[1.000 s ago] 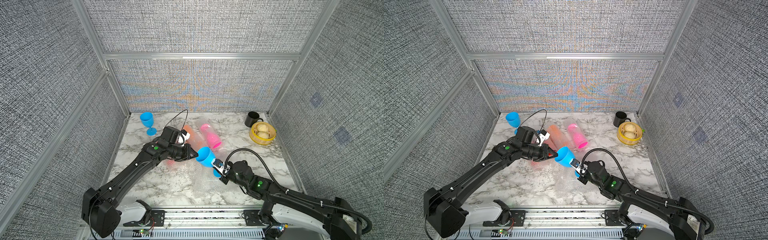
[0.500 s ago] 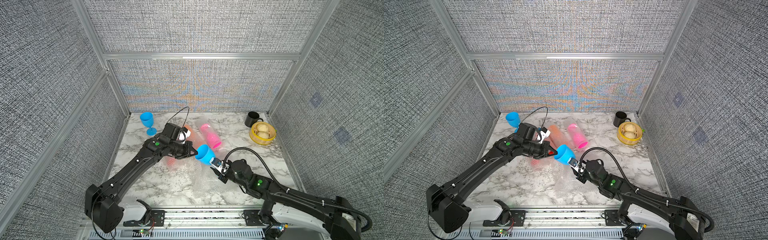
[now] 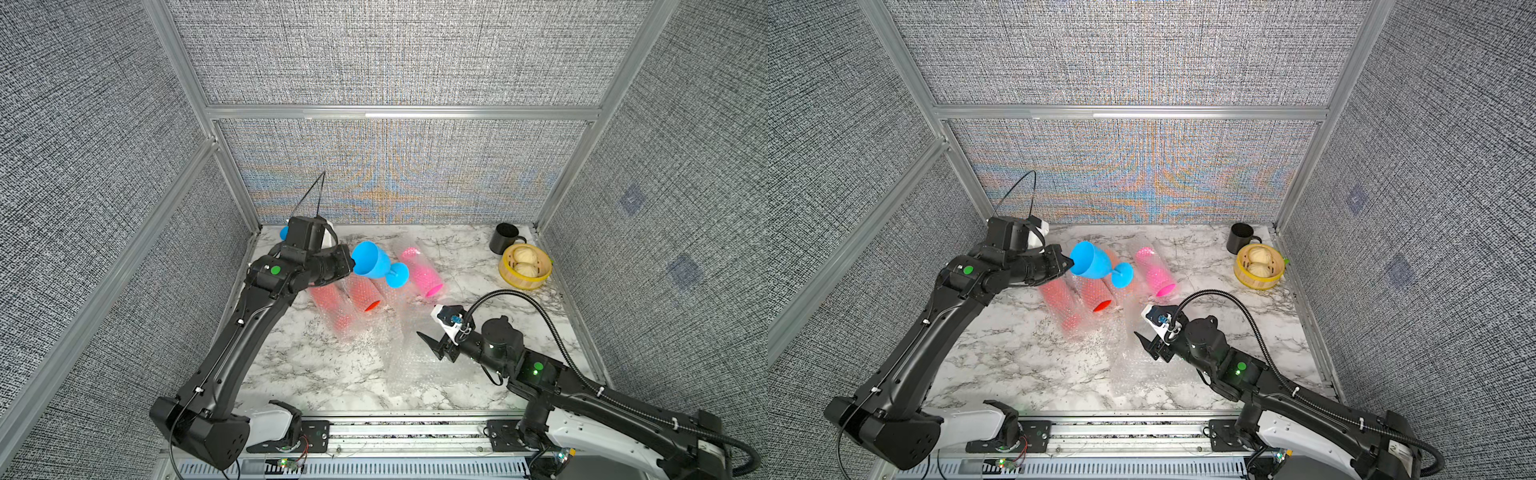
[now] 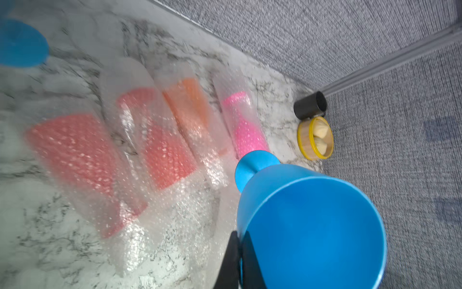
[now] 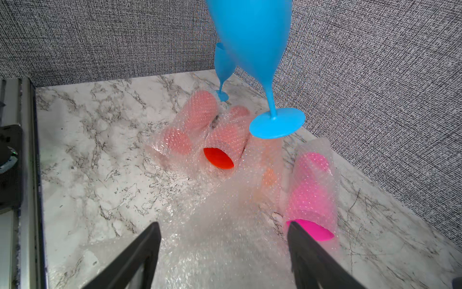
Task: Unpack wine glasses from bubble wrap
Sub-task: Place the wine glass at the center of the board.
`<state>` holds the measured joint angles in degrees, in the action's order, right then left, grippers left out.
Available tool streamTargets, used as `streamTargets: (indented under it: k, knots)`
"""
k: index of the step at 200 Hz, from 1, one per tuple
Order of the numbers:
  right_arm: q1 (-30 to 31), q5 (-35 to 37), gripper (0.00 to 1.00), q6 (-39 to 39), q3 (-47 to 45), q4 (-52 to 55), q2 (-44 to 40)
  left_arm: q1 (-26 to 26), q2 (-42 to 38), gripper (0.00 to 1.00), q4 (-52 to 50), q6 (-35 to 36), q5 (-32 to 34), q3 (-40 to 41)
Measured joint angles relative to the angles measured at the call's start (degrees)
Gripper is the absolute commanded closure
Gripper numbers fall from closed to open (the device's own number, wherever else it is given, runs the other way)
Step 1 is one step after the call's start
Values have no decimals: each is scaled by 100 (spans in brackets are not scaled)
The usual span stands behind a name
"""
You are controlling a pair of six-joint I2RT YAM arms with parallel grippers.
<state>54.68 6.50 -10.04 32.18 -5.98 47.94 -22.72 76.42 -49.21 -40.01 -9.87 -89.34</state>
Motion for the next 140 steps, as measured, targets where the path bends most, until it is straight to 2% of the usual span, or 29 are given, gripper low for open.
streamTargets:
  k: [21,51,70,94,124,140]
  knots:
    - [0,-2,21,221,87,66,35,284,494,100,-251,-26,699,-719]
    - [-2,15,23,603,647,636,367,588,1670,100,-623,-184,1405,-2087]
    - [0,35,25,791,997,1012,632,754,2452,100,-763,-229,1596,-2894]
    - [-7,70,27,1019,973,1196,839,1040,3346,100,-938,-348,1720,-3768]
    - [-15,199,28,1451,1279,1609,1263,1292,4402,100,-1178,-551,1727,-4846]
    - [-22,232,28,1670,1519,1829,1510,1370,4787,100,-1220,-675,1646,-5152]
